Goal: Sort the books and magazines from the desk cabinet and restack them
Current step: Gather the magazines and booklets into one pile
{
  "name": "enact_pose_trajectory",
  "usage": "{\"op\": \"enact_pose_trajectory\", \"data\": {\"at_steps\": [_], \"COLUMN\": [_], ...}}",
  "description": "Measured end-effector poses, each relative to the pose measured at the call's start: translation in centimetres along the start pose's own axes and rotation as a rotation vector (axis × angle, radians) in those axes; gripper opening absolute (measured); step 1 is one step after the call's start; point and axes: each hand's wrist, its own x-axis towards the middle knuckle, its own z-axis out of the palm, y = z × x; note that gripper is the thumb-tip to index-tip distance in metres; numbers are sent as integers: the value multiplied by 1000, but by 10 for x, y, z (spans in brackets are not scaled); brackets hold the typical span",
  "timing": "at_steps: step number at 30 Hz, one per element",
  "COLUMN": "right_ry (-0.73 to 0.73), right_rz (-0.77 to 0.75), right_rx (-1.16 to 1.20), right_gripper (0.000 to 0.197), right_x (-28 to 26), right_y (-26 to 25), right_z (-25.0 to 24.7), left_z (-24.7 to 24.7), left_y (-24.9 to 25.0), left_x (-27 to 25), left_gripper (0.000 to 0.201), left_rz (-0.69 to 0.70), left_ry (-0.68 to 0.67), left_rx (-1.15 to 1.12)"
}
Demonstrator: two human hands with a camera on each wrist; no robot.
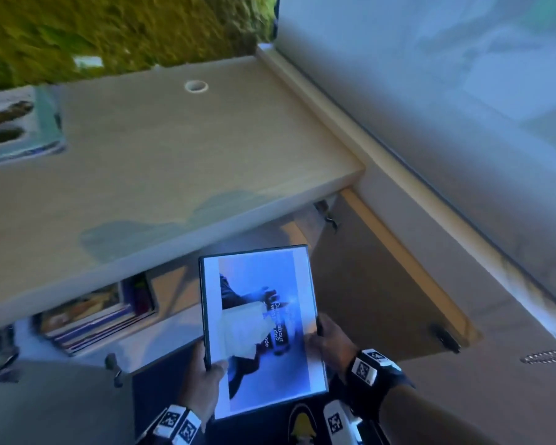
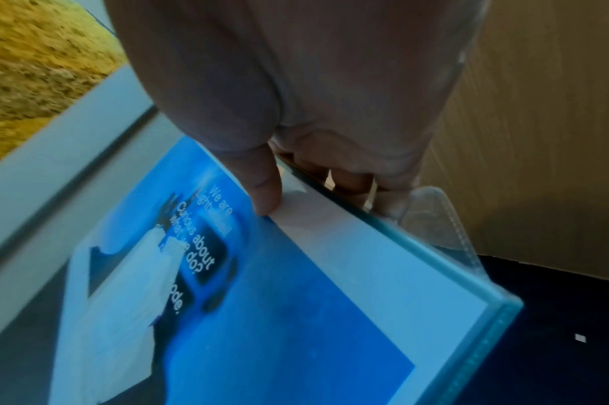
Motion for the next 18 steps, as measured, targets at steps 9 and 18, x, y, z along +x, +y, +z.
{"op": "enact_pose_trajectory", "data": {"at_steps": [9, 18], "right_ry": [82, 279], "right_rz": [-192, -315], "right_rx": [-274, -573], "right_gripper": [67, 40], "right_x": [197, 337], "right_y": [-26, -87], "right_z": [-15, -37], "left_z": [48, 79], "left_y": [-18, -13], "left_x": [178, 302], "left_gripper": [45, 101], "left_rz": [206, 441], "left_ry": [157, 38], "left_rx": [118, 543]}}
